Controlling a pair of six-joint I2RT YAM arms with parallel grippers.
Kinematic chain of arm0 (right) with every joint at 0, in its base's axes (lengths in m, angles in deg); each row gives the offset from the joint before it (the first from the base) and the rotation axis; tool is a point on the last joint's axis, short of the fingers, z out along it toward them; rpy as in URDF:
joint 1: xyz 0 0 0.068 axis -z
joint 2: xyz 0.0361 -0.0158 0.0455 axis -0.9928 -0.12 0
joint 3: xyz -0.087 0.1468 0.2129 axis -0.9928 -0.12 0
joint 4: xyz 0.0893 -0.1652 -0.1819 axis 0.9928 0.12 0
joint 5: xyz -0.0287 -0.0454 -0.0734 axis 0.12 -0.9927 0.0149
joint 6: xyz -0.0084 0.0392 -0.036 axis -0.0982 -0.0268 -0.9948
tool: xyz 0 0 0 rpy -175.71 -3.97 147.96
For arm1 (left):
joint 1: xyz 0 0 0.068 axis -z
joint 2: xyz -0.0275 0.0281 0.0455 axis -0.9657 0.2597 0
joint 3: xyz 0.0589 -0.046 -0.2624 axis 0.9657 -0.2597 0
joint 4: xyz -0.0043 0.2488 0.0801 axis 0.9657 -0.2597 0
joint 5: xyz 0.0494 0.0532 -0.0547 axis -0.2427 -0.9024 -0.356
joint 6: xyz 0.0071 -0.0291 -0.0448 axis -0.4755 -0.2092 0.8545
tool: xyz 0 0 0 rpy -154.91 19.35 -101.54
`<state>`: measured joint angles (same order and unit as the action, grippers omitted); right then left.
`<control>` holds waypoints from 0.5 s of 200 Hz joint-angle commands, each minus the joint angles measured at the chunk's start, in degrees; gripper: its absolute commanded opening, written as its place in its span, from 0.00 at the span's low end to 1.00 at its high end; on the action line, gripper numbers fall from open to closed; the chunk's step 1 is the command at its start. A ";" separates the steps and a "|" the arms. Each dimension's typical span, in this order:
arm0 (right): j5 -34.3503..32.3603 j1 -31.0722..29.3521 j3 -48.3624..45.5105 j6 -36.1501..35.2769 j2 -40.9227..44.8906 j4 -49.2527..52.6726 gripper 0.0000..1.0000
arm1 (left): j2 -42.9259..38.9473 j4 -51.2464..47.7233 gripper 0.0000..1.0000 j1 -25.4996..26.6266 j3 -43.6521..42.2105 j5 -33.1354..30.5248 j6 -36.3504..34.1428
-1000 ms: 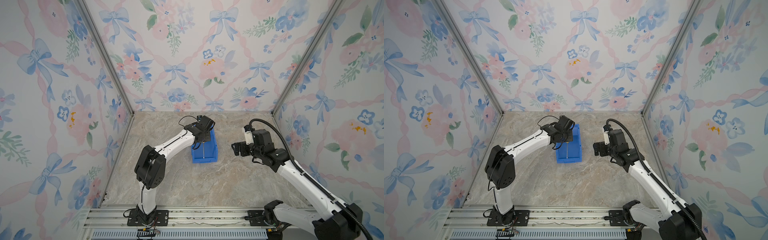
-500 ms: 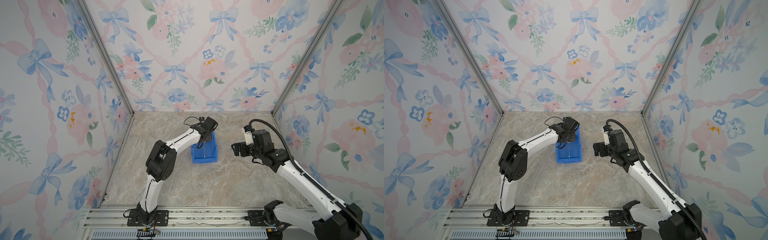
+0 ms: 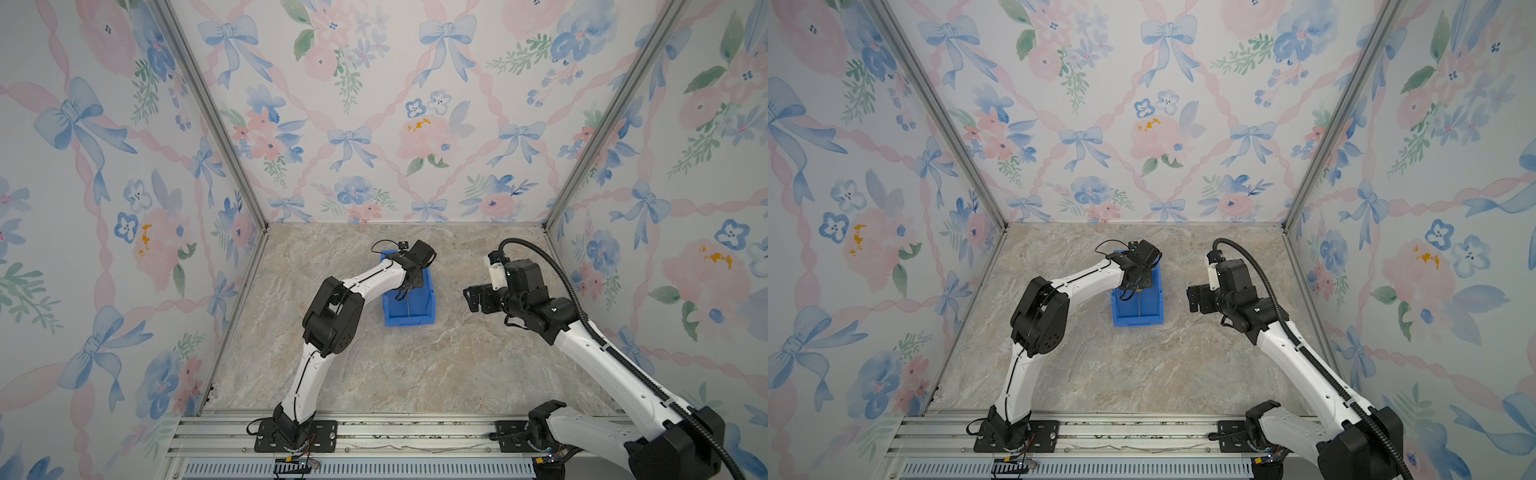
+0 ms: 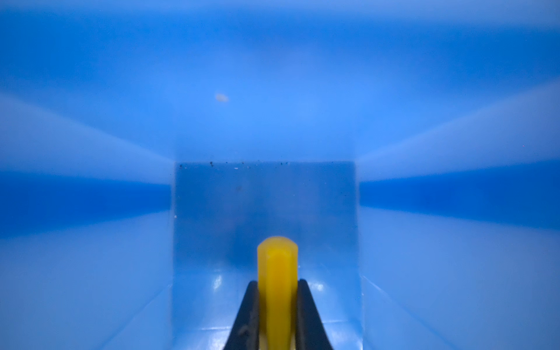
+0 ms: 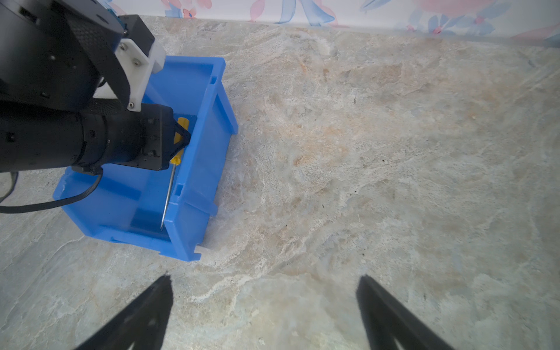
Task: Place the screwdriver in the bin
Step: 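Open the left gripper to release the screwdriver into the blue bin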
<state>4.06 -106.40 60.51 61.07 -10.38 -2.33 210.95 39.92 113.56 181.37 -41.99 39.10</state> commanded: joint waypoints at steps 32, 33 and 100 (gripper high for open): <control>-0.10 0.65 -0.96 -0.23 0.90 0.88 0.97 | 3.01 -0.28 0.02 0.11 1.52 -1.85 2.02; -0.07 0.63 -0.97 -0.23 0.91 0.83 0.97 | 3.03 -0.29 0.02 0.17 1.52 -1.85 2.02; -0.17 1.00 -0.96 -0.25 1.32 0.80 0.97 | 5.08 -0.22 0.08 0.06 1.70 -1.90 2.20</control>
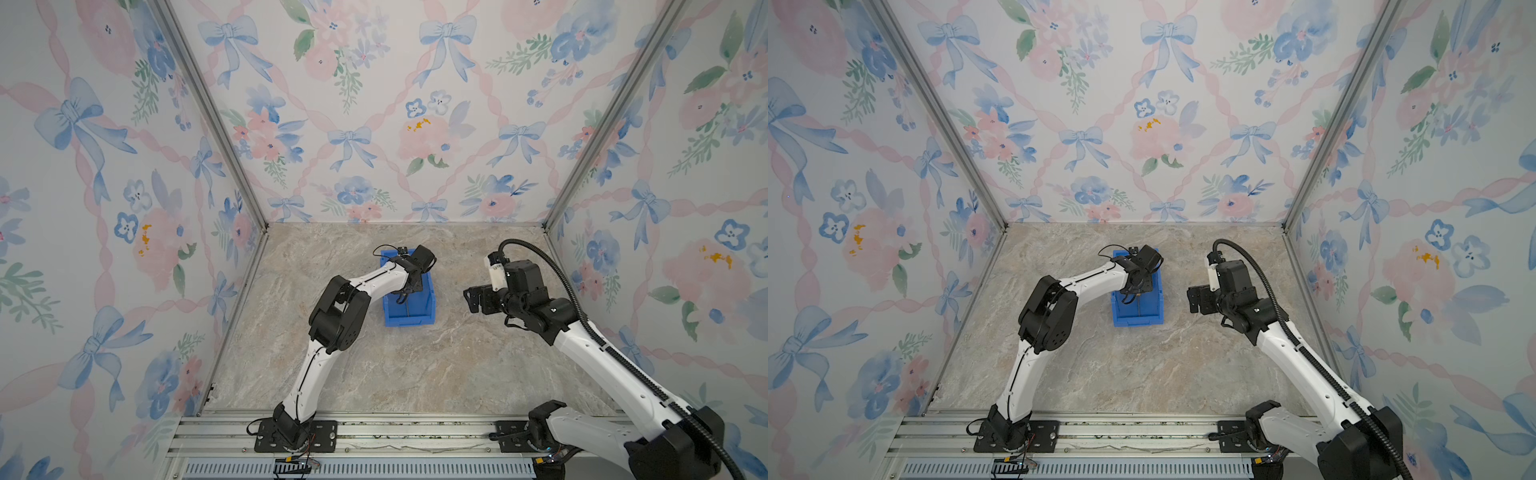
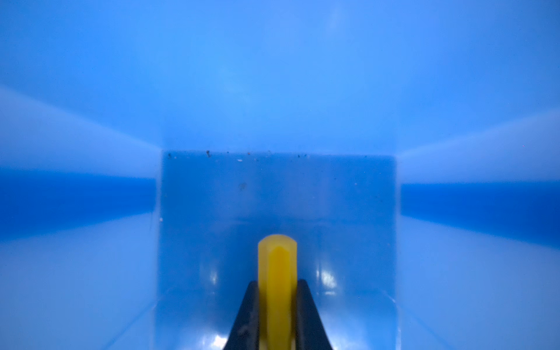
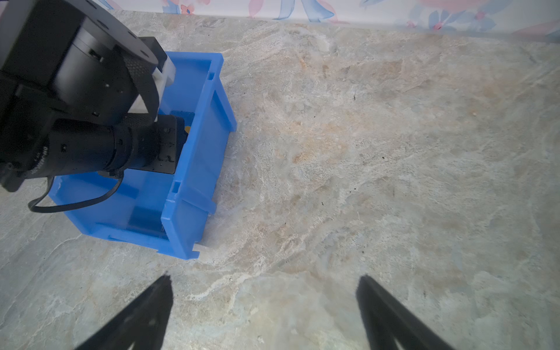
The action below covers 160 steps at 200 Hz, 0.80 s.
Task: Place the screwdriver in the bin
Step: 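Open the left gripper to release the screwdriver into the blue bin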
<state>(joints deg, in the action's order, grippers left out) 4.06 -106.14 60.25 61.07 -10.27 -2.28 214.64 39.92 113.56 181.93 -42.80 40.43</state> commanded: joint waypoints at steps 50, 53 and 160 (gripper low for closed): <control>-0.22 0.85 -0.87 -0.23 1.59 0.94 0.97 | 1.44 -0.24 0.23 0.06 0.87 -0.60 0.86; -0.22 0.80 -0.89 -0.25 1.67 0.93 0.97 | 1.40 -0.23 0.23 0.06 0.80 -0.60 0.88; -0.96 1.09 0.25 -0.57 1.61 2.24 0.97 | -5.42 -0.26 0.52 0.23 -1.12 -0.42 0.98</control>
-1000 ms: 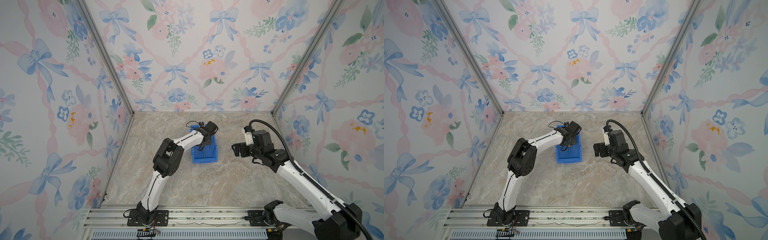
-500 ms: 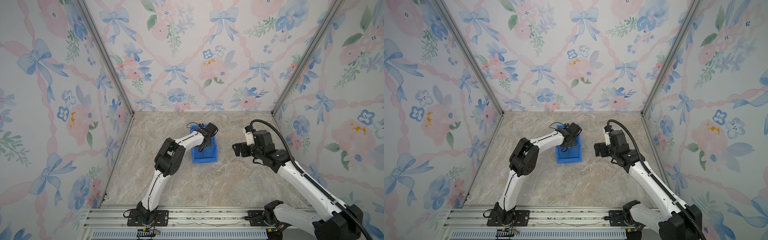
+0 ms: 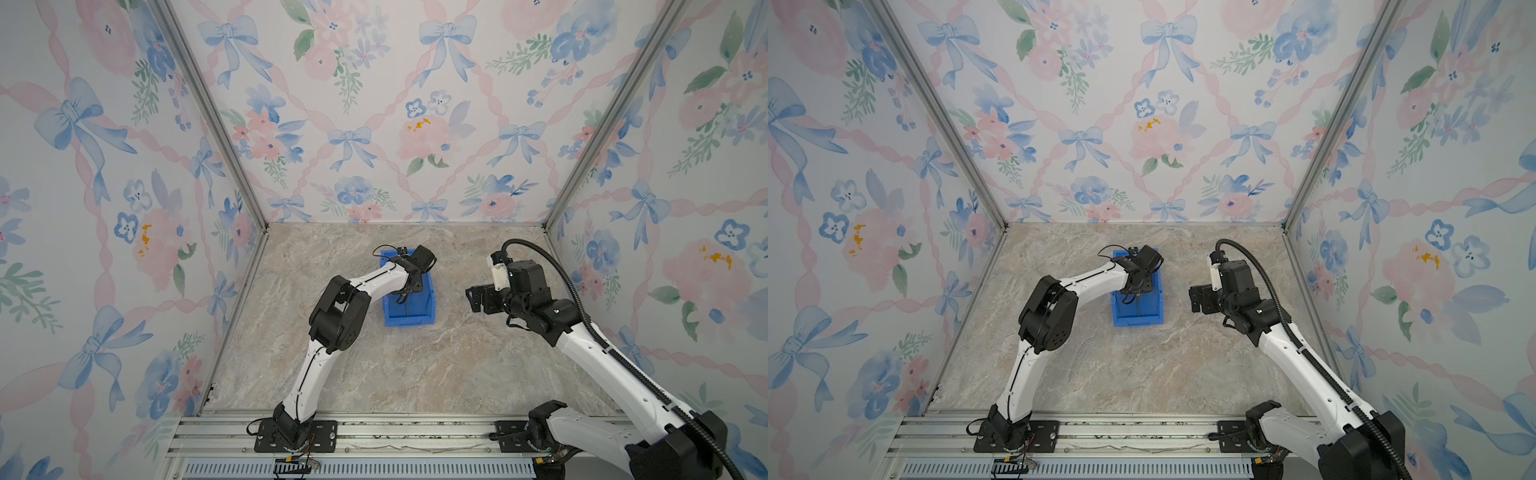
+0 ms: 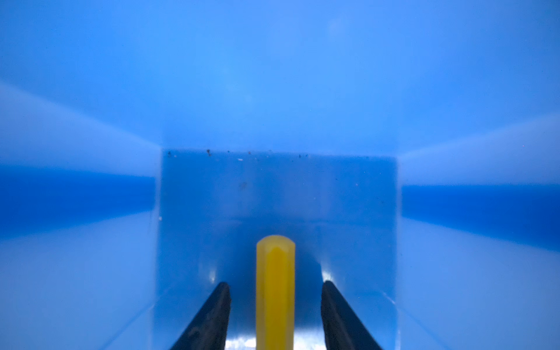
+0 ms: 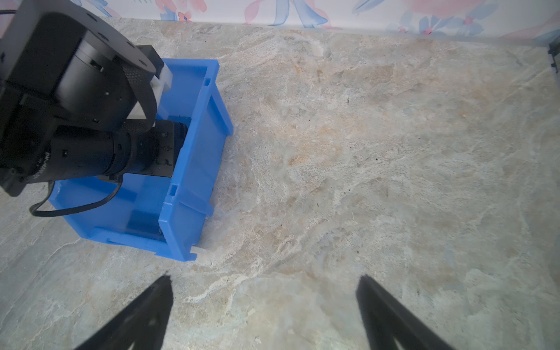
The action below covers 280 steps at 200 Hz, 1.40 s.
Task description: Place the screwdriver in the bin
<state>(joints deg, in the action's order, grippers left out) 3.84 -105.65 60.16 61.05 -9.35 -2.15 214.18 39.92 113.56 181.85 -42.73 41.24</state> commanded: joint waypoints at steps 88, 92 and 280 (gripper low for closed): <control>-2.02 3.45 -0.90 2.13 5.56 4.53 0.97 | -23.16 0.01 0.81 4.91 -11.40 -5.35 -4.90; -1.87 3.93 -1.08 2.40 5.97 4.55 0.97 | -24.45 0.03 0.86 5.10 -12.45 -6.02 -5.00; -5.46 27.31 -31.70 -0.71 28.48 -14.97 0.97 | -77.19 24.73 0.98 -21.02 -71.06 -9.20 -24.80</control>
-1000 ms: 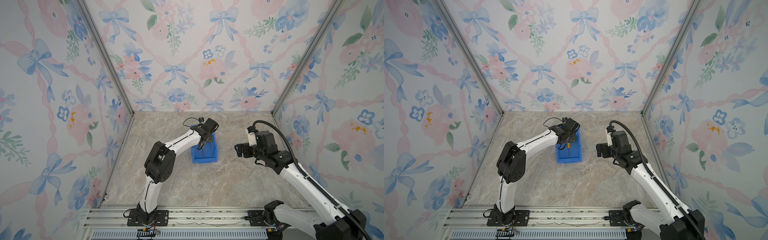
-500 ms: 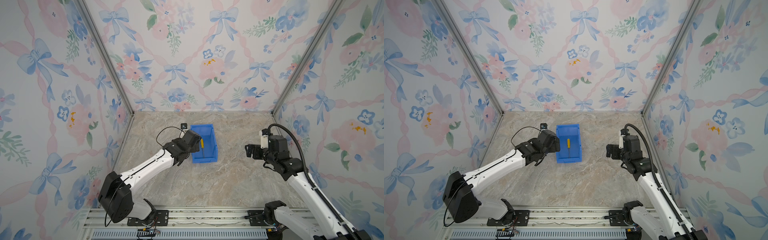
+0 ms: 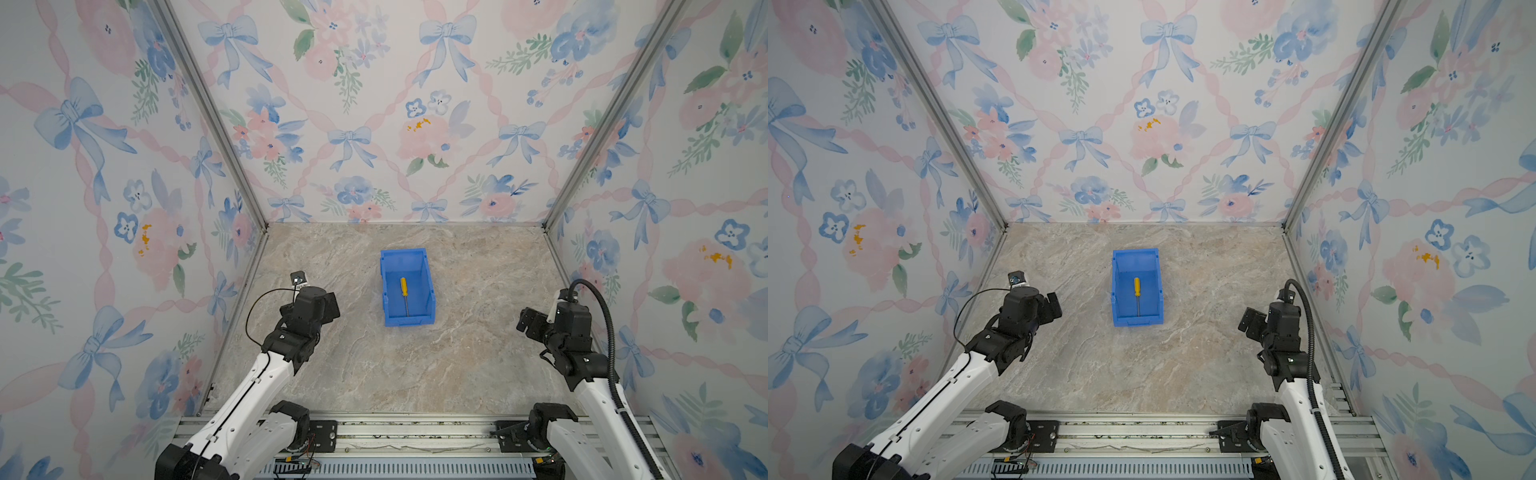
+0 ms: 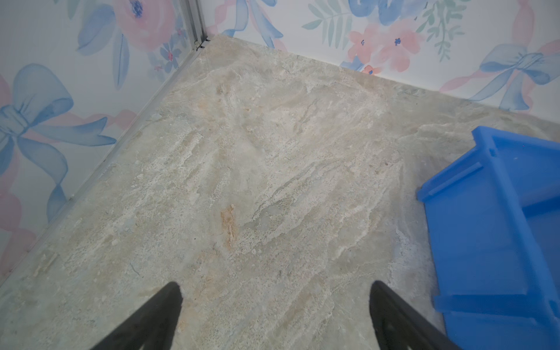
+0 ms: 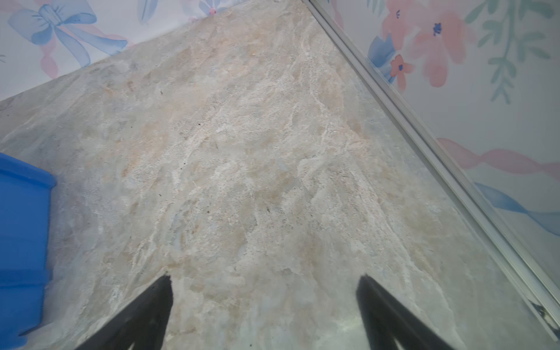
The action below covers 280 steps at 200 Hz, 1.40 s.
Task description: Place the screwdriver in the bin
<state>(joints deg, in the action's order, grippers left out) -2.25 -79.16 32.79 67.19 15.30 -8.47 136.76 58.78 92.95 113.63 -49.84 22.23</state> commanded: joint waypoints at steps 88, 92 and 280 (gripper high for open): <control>2.00 -1.64 -13.04 -11.88 1.13 -19.97 0.97 | -6.42 37.44 0.97 -1.95 -26.28 1.03 -21.58; 1.65 -1.89 -13.05 -11.86 1.09 -20.03 0.97 | -6.33 38.44 0.98 -2.27 -26.91 1.24 -21.50; 4.54 -2.71 -5.14 -11.77 -44.18 -68.90 0.97 | 31.07 73.54 0.97 -12.30 -18.08 14.60 -26.34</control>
<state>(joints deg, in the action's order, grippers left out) 0.70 -81.46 26.83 55.49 -24.83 -68.05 164.74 127.46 83.24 94.90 -41.60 -2.58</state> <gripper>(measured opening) 0.968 0.975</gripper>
